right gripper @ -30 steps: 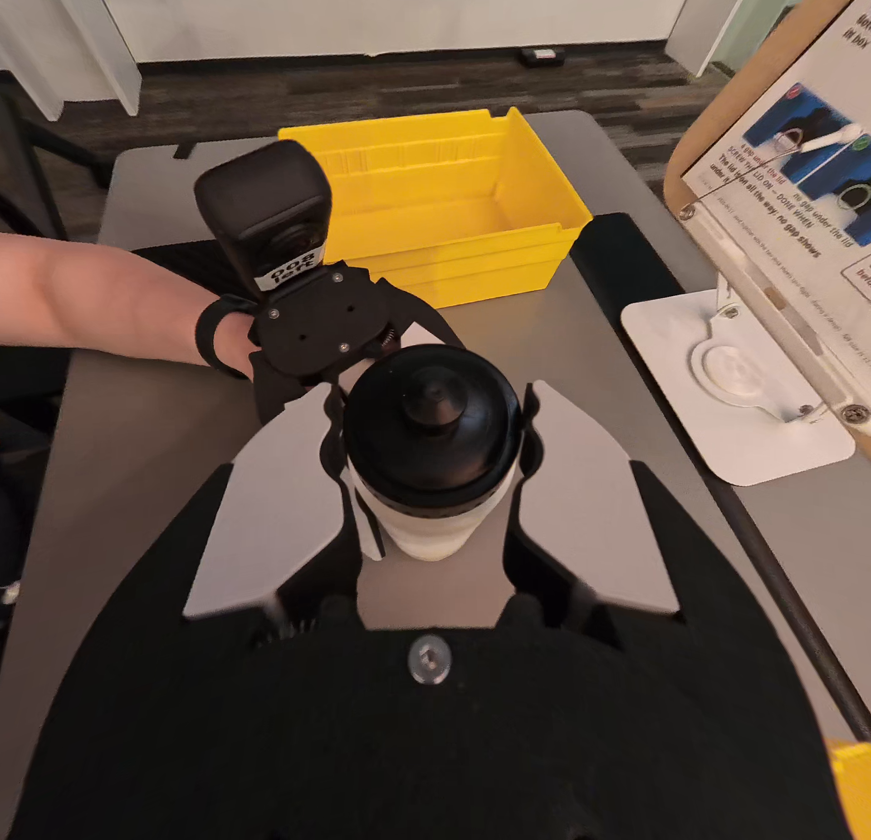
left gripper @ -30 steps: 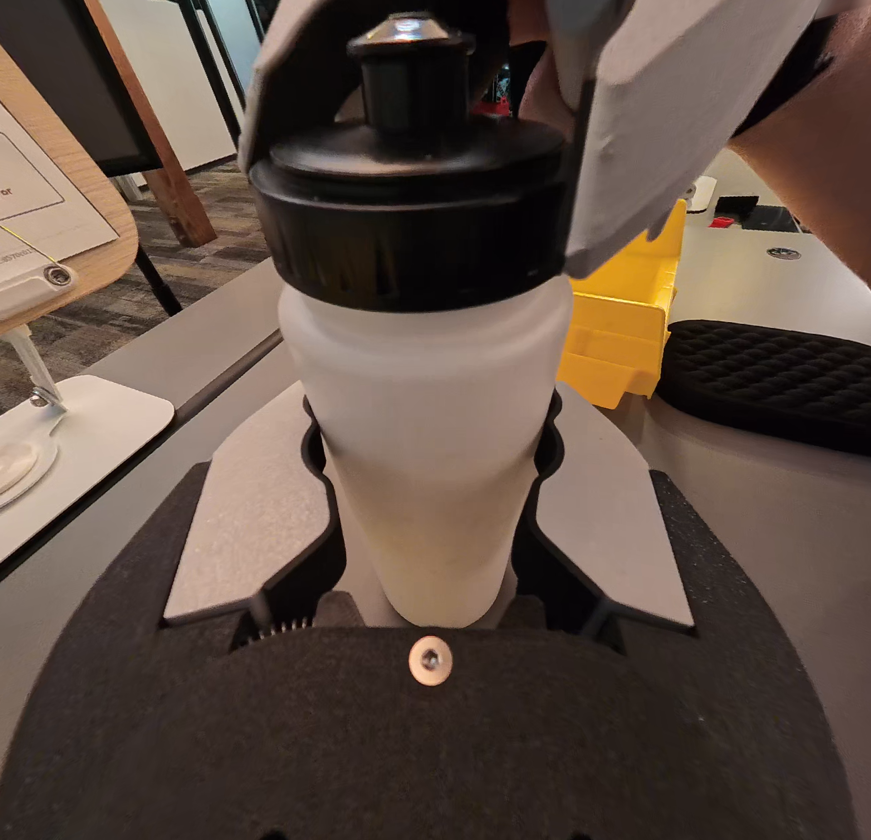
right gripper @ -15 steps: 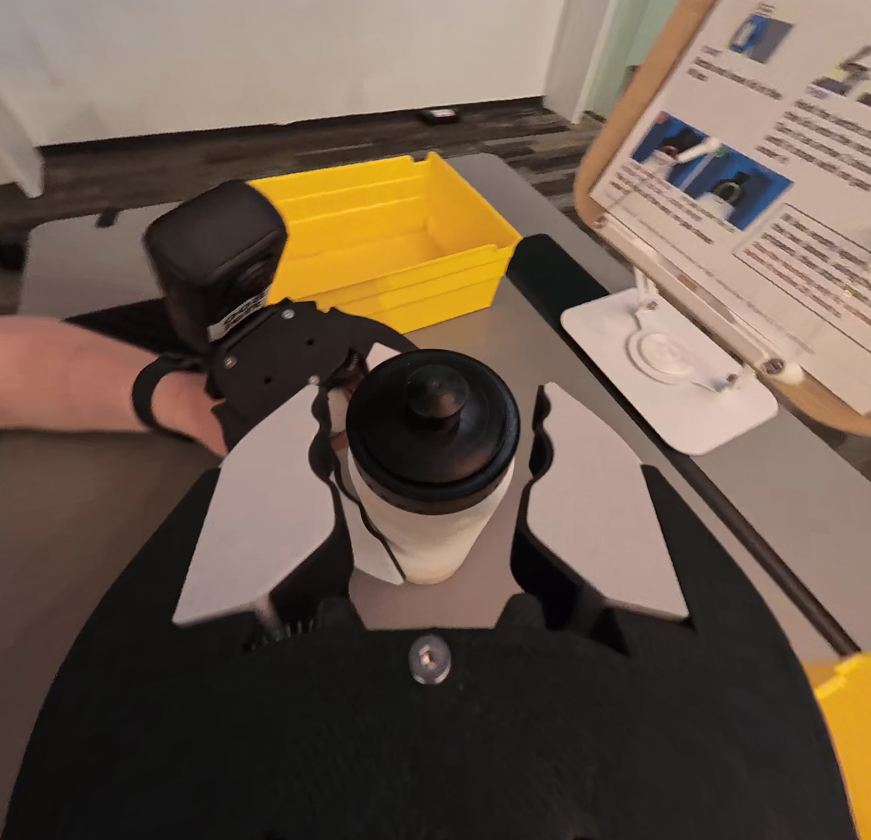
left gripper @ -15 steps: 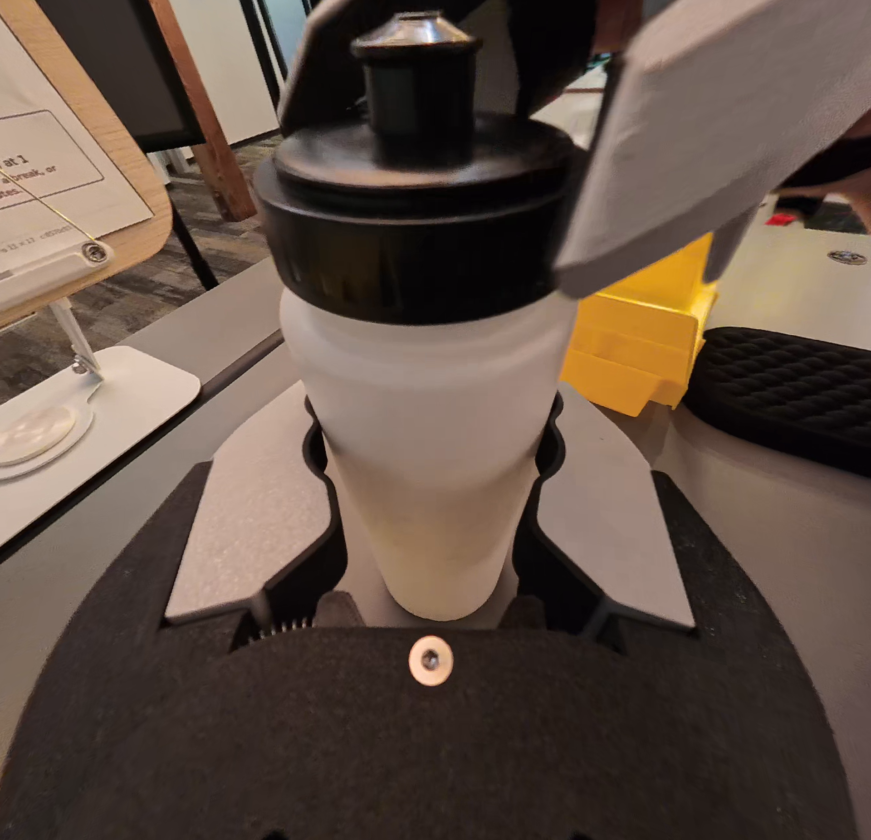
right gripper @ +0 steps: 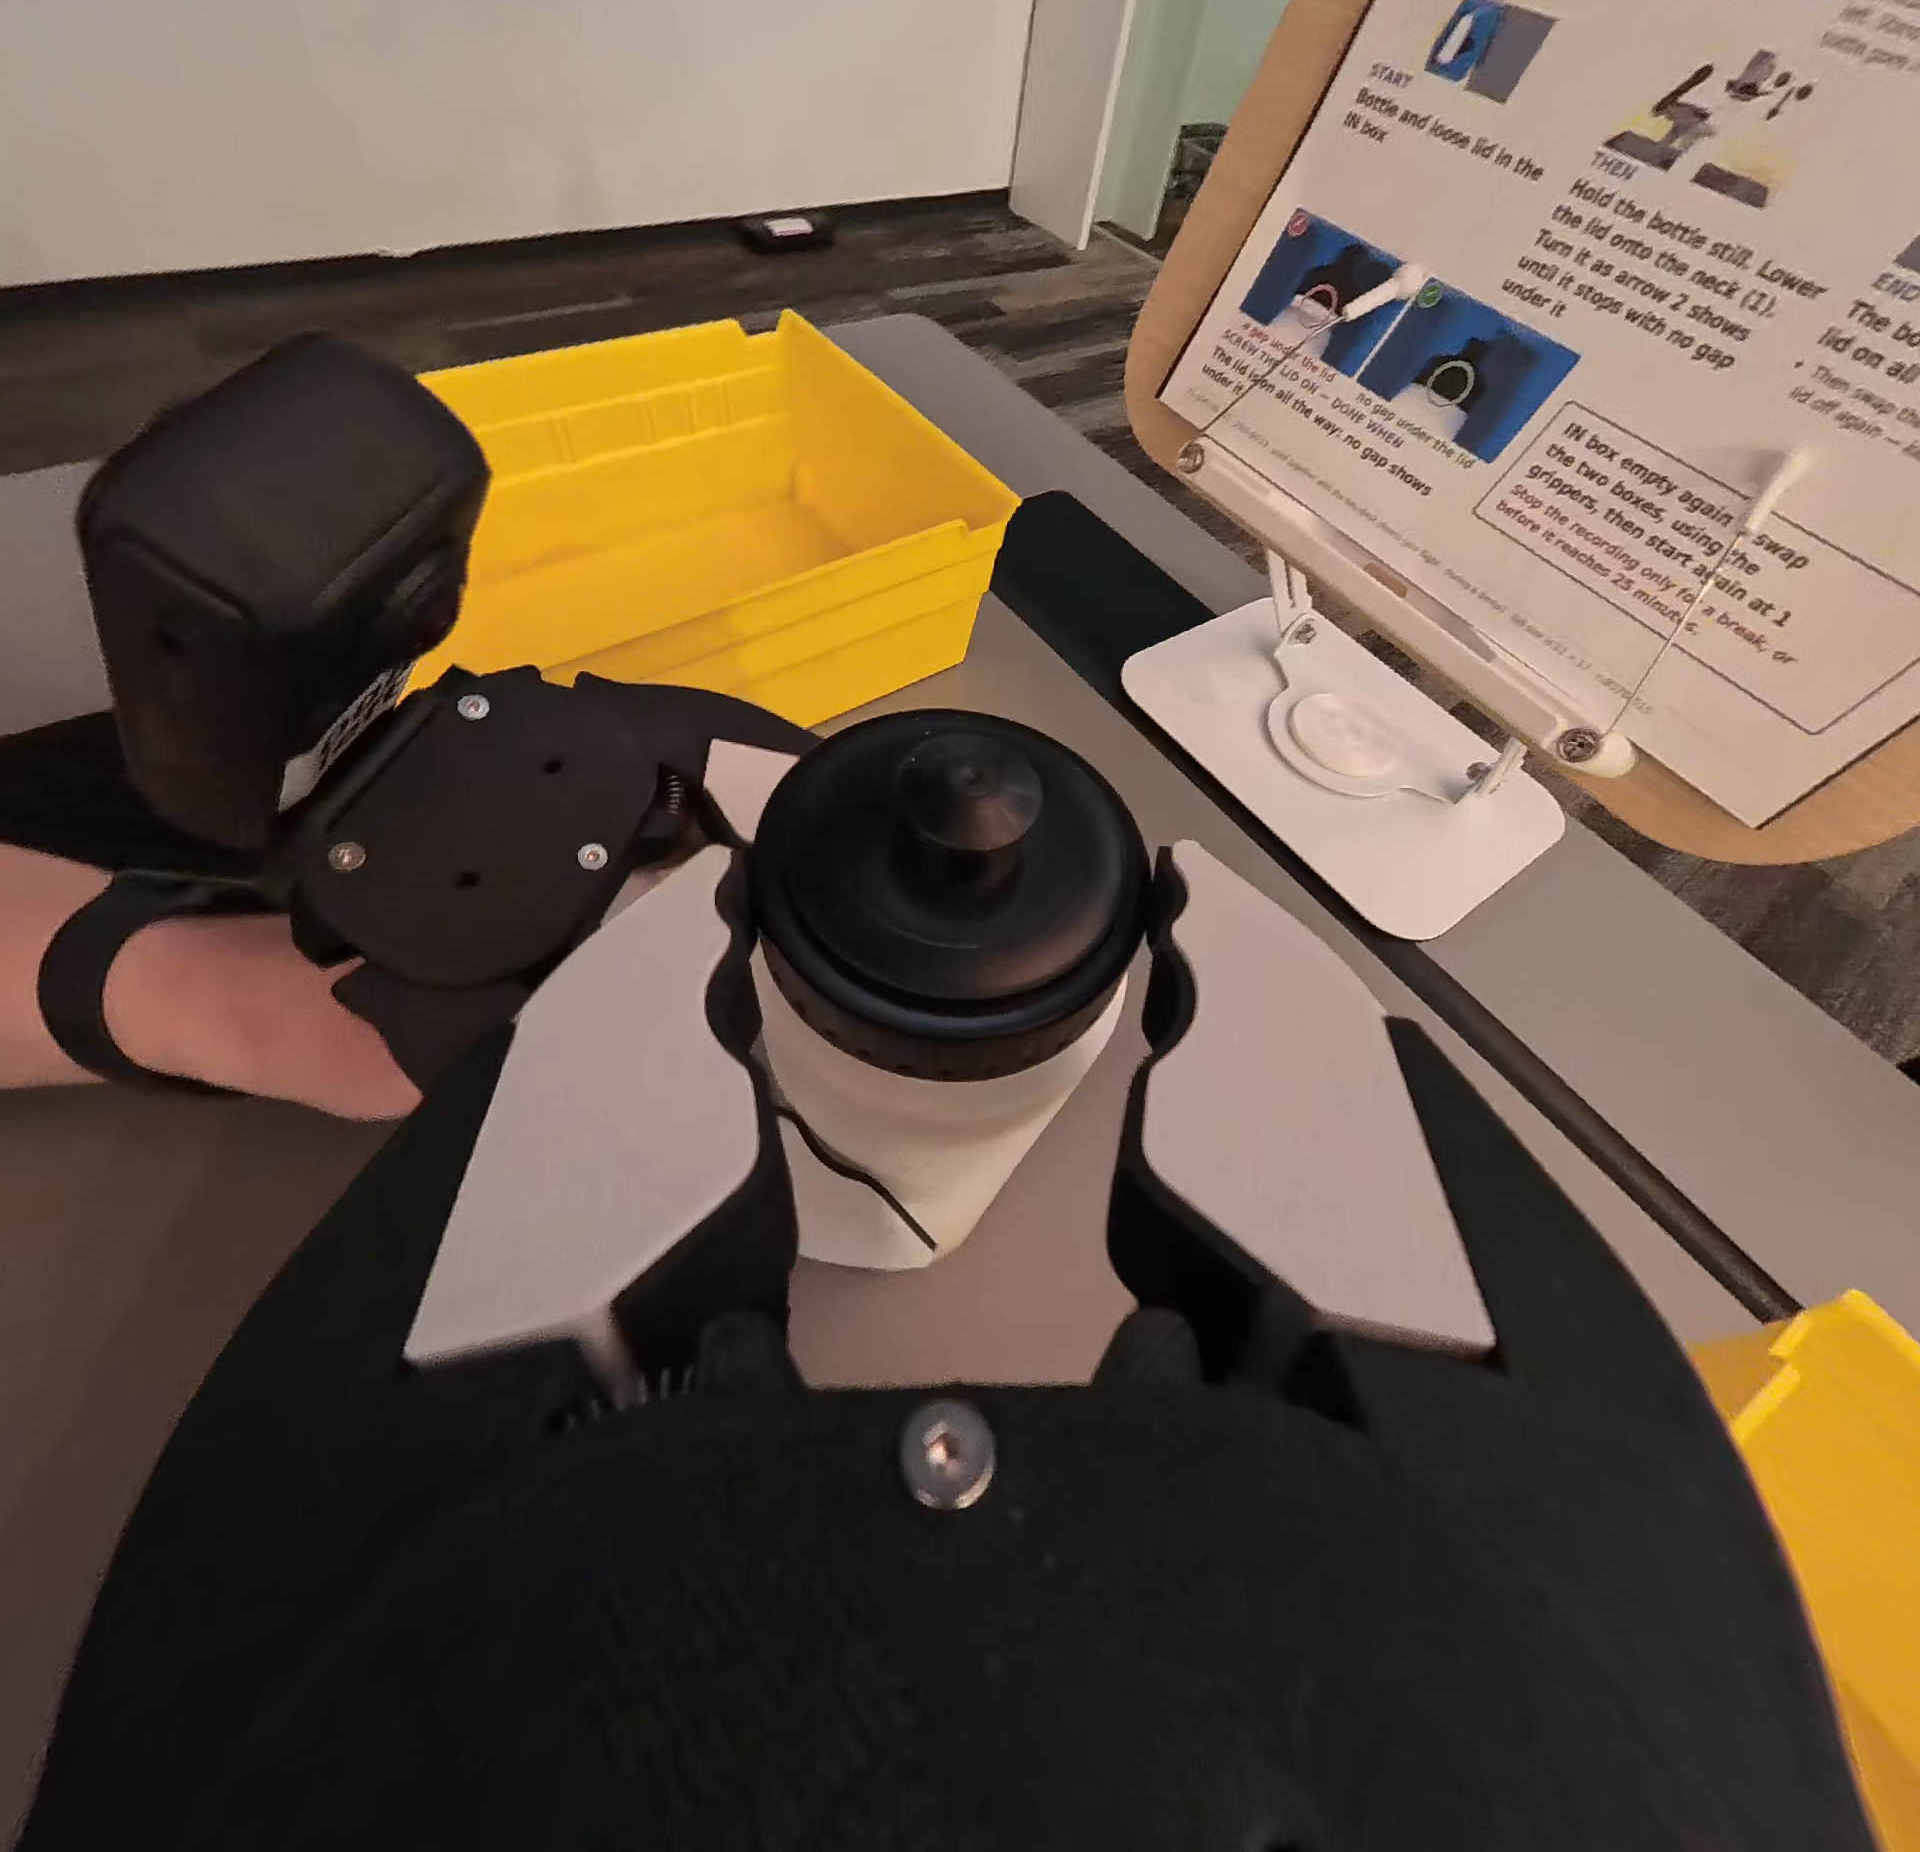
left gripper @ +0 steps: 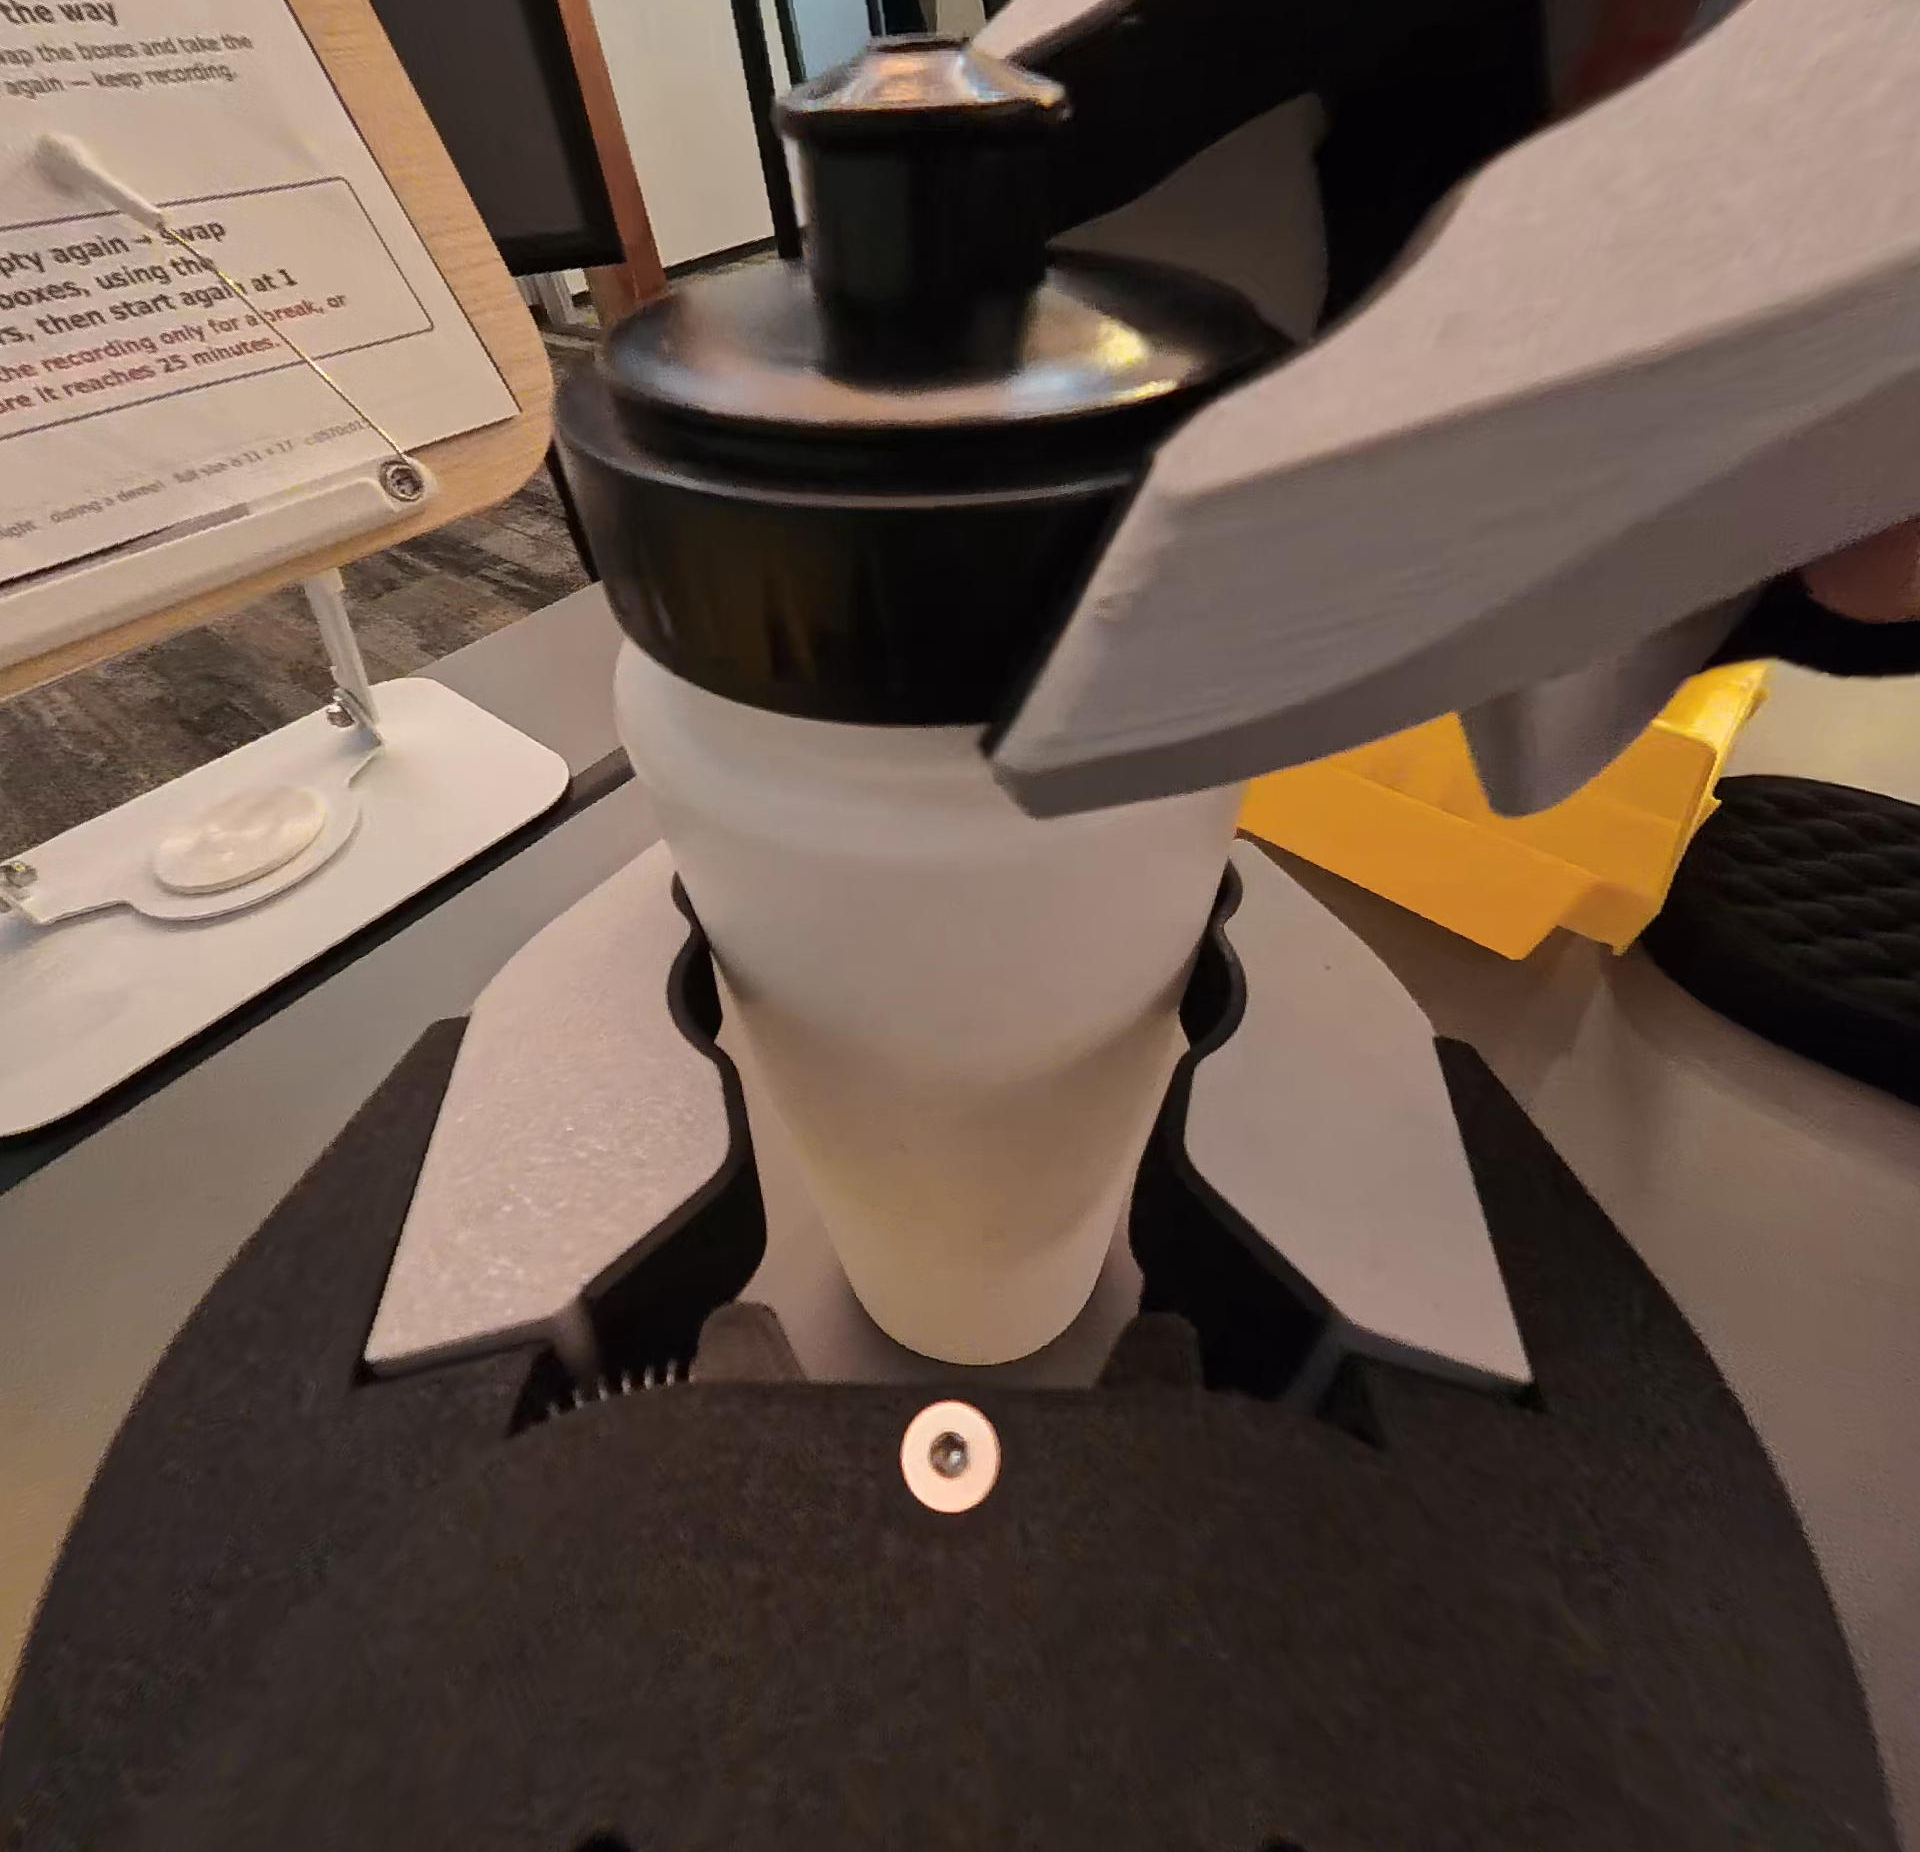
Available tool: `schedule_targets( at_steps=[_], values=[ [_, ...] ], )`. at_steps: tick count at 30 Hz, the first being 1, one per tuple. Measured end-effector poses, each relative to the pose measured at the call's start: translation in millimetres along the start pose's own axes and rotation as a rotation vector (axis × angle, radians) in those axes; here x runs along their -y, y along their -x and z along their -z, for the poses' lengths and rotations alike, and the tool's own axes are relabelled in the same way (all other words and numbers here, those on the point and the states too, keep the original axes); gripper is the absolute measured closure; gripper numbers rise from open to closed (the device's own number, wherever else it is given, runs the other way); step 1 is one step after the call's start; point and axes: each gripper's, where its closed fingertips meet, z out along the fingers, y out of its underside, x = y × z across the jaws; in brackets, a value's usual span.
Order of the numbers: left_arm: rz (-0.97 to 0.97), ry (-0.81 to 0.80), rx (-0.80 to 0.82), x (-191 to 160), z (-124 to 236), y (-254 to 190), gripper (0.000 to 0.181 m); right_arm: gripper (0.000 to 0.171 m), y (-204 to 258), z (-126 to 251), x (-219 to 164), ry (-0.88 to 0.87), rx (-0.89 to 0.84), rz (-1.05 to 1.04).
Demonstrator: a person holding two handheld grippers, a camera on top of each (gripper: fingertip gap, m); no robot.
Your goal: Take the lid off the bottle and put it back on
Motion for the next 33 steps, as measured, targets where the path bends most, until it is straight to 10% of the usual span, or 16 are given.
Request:
schedule_targets(
  at_steps=[10, 23, 33],
  values=[
    [-0.007, -0.012, -0.103, 1, -2, -5, 0.092, 0.092, 3, 10, -4, 0.02, 0.387, 0.069],
    [0.045, 0.011, 0.069, -2, 2, 15, 0.093, 0.101, -2, -8, 4, -0.057, 0.107, 0.007],
    [-0.013, 0.021, -0.089, 0, -3, -14, 0.093, 0.109, 2, 15, 11, -0.122, 0.382, 0.012]
  ],
)
